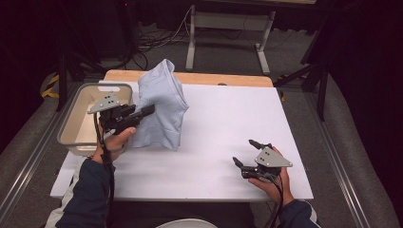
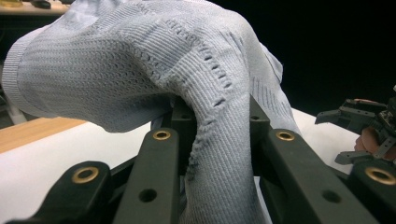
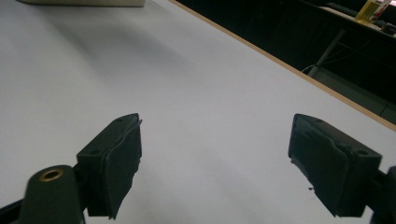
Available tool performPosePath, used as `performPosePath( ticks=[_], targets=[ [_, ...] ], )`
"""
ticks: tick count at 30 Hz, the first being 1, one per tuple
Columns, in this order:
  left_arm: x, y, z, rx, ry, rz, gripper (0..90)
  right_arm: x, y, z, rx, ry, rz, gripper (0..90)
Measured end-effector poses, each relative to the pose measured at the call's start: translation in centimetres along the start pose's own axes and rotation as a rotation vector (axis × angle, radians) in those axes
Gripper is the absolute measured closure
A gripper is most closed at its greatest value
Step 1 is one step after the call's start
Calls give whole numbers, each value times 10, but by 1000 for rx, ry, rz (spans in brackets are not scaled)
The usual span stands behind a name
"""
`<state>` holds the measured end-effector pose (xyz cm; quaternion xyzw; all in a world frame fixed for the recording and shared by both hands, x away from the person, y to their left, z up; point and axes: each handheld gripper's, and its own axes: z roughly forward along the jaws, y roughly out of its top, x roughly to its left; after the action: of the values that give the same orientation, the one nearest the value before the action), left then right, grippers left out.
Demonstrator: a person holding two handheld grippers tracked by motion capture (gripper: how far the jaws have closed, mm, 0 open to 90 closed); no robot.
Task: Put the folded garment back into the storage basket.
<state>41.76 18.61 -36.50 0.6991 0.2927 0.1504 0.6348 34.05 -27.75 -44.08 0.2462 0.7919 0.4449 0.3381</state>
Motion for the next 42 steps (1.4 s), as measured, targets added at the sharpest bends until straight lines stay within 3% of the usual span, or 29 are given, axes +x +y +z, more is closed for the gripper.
performPosePath(
  ticks=[9, 14, 25, 42],
  targets=[
    [6, 4, -14, -14, 31, 3, 742, 0, 0, 0, -4, -1, 4, 185],
    [10, 13, -35, -33, 62, 10, 742, 2, 0, 1, 2, 3, -1, 184],
    [37, 23, -70, 1, 155, -7, 742, 2, 0, 2, 11, 2, -3, 184],
    [76, 10, -95, 76, 237, -68, 740, 3, -1, 4, 24, 3, -5, 184]
  ],
)
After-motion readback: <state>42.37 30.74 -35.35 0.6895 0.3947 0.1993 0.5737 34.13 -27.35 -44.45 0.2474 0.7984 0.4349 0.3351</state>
